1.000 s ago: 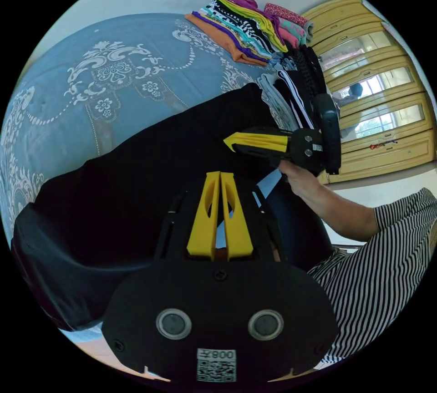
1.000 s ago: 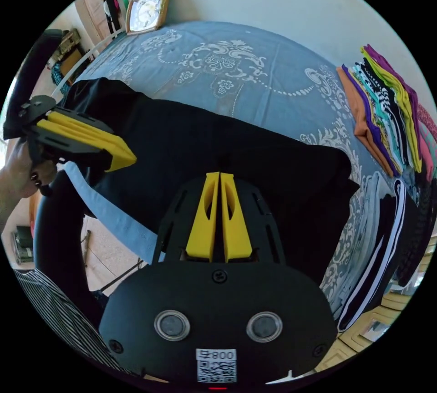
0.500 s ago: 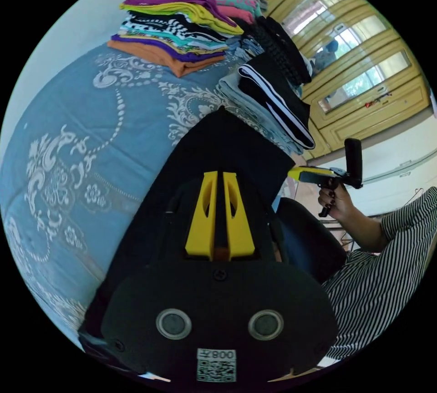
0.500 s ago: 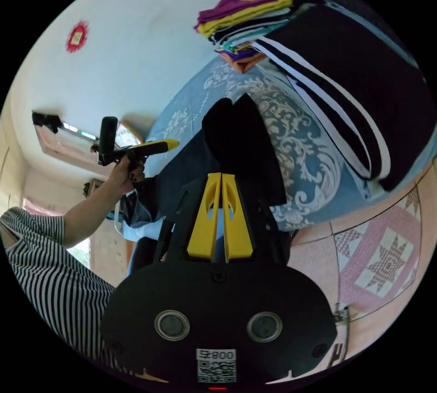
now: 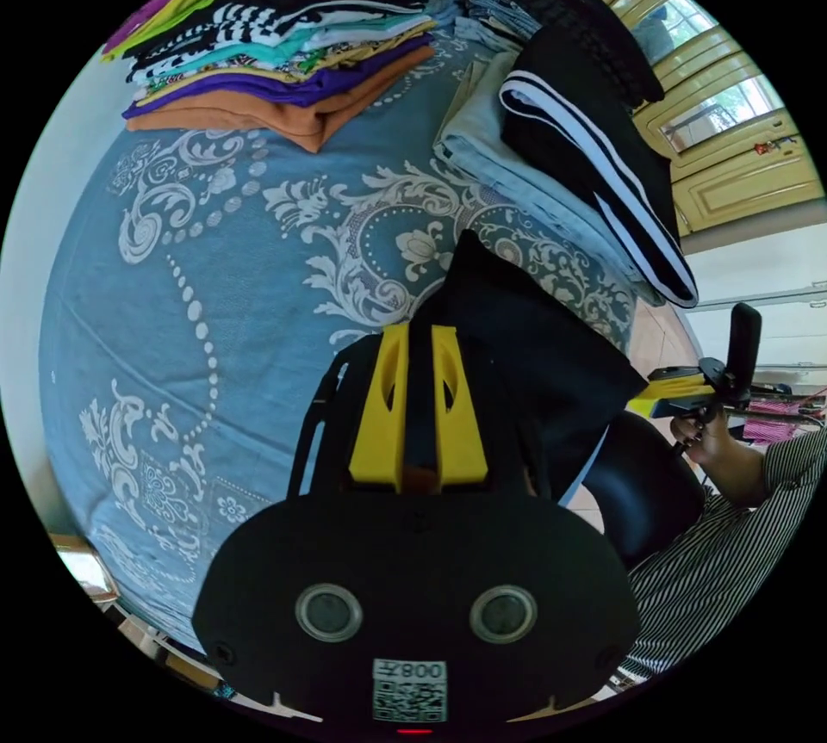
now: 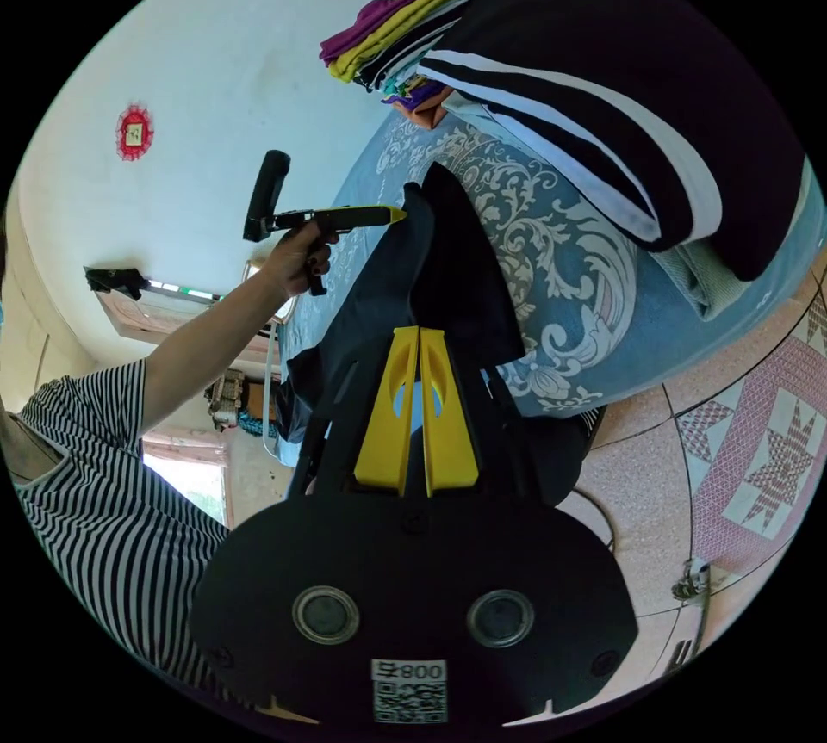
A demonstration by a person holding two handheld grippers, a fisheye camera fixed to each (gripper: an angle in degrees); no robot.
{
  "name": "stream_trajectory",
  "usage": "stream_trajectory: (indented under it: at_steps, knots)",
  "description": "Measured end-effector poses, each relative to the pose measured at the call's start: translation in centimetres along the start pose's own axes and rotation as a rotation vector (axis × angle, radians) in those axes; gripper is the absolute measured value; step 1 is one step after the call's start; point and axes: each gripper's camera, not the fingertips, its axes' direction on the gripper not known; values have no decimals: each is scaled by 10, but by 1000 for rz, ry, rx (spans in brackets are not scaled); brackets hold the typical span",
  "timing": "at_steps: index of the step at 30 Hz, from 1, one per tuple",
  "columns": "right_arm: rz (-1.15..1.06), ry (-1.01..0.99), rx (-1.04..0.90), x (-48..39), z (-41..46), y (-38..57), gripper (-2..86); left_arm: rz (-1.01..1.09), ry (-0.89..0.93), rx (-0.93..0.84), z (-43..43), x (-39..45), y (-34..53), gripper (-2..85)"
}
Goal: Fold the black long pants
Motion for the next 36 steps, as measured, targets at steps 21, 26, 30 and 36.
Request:
stream_trajectory:
  at_steps: [21, 26, 30, 36]
  knots:
    - [-51, 4, 54, 40, -91, 33, -1, 16, 9, 236, -145, 67, -20, 7]
    - [14, 42, 48, 62, -96, 35, 1, 33, -46, 115, -130, 80, -52, 6]
    - [8, 72, 30, 61, -94, 35, 5, 19, -41, 85, -128, 83, -65, 6]
    - [-91, 255, 61, 38, -95, 23, 46, 1, -2, 96, -136, 83, -75, 6]
